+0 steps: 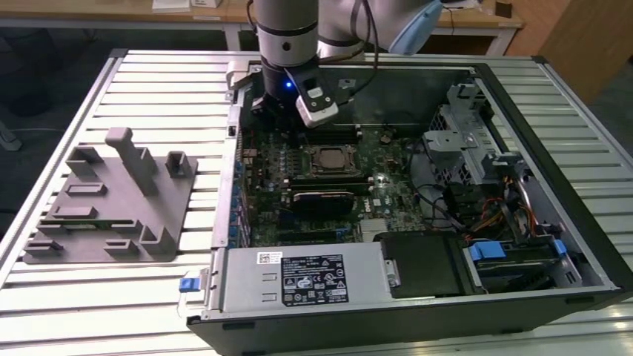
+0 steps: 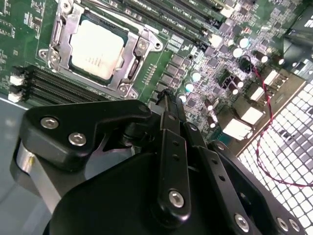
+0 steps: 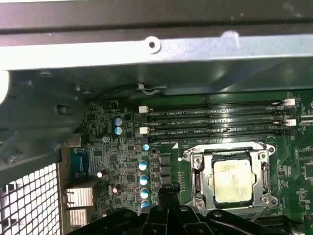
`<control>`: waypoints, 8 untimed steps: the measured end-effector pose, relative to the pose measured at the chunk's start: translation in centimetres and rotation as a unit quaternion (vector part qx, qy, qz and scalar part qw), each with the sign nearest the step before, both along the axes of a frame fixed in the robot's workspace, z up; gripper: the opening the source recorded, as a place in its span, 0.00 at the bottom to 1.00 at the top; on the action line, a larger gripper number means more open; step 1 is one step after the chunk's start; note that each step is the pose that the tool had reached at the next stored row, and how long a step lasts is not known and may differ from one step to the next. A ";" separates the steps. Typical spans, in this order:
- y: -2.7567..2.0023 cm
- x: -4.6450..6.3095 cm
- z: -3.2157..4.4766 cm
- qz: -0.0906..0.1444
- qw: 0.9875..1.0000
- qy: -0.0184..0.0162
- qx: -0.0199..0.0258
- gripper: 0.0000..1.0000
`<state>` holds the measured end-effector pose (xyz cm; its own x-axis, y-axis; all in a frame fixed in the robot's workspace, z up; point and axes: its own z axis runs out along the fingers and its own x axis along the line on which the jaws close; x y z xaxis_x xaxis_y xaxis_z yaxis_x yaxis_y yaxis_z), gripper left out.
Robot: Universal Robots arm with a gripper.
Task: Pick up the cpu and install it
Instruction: 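Install the first cpu locking lever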
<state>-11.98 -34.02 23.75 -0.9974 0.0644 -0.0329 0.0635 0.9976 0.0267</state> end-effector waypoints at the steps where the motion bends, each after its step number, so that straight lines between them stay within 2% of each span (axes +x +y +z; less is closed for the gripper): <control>1: 0.00 0.0 0.06 0.000 1.000 0.000 0.000 0.11; 8: 0.00 0.0 1.00 0.000 1.000 -0.004 0.000 0.11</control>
<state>-11.98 -34.02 24.75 -0.9971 0.0644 -0.0414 0.0633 0.9976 0.0274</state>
